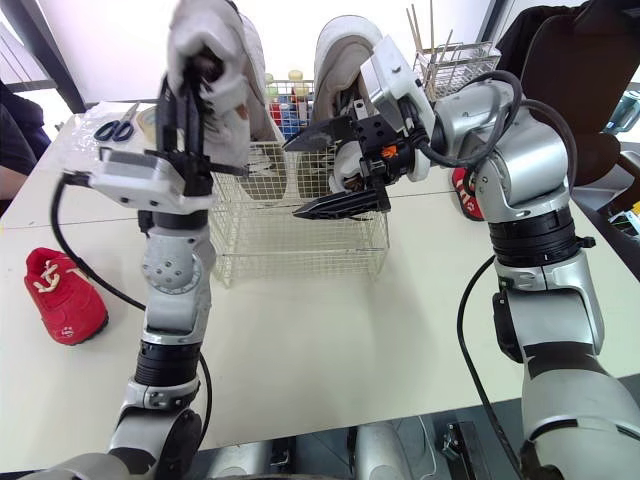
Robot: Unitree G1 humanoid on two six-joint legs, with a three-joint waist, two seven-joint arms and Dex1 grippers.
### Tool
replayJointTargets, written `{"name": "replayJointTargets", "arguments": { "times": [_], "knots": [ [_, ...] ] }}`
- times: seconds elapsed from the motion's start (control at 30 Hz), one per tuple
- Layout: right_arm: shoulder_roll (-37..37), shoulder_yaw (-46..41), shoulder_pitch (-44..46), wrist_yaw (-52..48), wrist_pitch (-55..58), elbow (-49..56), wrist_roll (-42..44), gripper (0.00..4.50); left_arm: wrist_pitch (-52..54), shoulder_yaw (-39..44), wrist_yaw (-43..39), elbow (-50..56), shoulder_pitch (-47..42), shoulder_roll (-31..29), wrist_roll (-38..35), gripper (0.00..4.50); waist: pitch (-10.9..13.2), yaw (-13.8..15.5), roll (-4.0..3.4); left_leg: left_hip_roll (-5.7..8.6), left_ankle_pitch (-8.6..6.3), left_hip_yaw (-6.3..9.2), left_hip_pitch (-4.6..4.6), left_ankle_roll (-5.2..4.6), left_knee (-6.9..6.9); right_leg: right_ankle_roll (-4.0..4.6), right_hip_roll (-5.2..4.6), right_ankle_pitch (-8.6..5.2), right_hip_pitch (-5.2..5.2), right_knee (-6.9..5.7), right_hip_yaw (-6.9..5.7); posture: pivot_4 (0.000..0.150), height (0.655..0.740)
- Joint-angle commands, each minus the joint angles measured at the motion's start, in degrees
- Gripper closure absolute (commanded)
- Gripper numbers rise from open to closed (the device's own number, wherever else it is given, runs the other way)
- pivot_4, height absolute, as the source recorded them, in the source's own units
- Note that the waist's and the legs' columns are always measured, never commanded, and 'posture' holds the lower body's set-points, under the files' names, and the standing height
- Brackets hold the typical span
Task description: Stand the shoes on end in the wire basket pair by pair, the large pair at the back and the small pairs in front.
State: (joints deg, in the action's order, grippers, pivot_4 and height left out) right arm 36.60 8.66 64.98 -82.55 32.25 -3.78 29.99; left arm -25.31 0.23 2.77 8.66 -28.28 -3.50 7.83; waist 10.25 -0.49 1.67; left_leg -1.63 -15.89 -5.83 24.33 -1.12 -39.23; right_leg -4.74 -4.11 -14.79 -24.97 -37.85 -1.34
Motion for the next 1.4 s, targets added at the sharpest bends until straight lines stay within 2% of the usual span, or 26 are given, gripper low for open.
{"name": "replayJointTargets", "arguments": {
  "times": [0.03, 0.4, 0.97, 1.1, 1.4],
  "knots": [
    [0.2, -1.1, 1.7, -0.3, -0.3, 1.1, 0.1, 0.0, -3.3, -1.3, 0.2, 0.4, 1.2, 0.6, 0.4, 4.49, 0.0, 0.0, 0.0, 0.0, 0.0, 0.0, 0.0, 0.0, 0.0, 0.0, -0.01, 0.0, 0.0, 0.0, 0.0, 0.15, 0.74],
    [1.8, -1.3, 2.4, -0.7, 1.9, 2.6, 0.4, 0.0, -12.9, -2.5, 3.5, -12.1, 2.8, 2.7, 3.8, 4.49, -0.1, 0.0, -0.1, 0.03, -0.02, 0.02, -0.02, -0.03, 0.01, 0.05, -0.4, 0.03, 0.03, 0.0, -0.57, 0.15, 0.74],
    [1.4, -1.2, 3.0, 0.0, 3.2, 3.3, 0.3, 0.0, -23.3, -2.3, 11.5, -26.6, -4.8, 1.5, 11.5, 4.49, -0.1, 0.1, -0.14, 0.06, -0.08, 0.06, -0.22, -0.1, 0.06, 0.2, -0.69, 0.12, 0.28, 0.19, -0.98, 0.15, 0.74],
    [1.6, -1.3, 2.9, 0.1, 3.4, 3.4, 0.4, 0.0, -22.8, -2.6, 10.5, -26.8, -2.4, 1.5, 10.3, 4.49, -0.1, 0.1, -0.18, 0.06, -0.08, 0.06, -0.22, -0.09, 0.06, 0.22, -0.85, 0.14, 0.28, 0.19, -1.21, 0.15, 0.74],
    [1.3, -1.3, 2.3, 0.3, 3.1, 3.4, 0.3, 0.0, -16.8, -0.4, 7.1, -22.9, 4.1, 0.8, 2.5, 4.49, -0.1, -0.2, -0.28, 0.01, -0.09, 0.03, -0.23, -0.08, 0.08, 0.38, -1.4, 0.23, 0.28, 0.2, -2.34, 0.15, 0.74]
  ]
}}
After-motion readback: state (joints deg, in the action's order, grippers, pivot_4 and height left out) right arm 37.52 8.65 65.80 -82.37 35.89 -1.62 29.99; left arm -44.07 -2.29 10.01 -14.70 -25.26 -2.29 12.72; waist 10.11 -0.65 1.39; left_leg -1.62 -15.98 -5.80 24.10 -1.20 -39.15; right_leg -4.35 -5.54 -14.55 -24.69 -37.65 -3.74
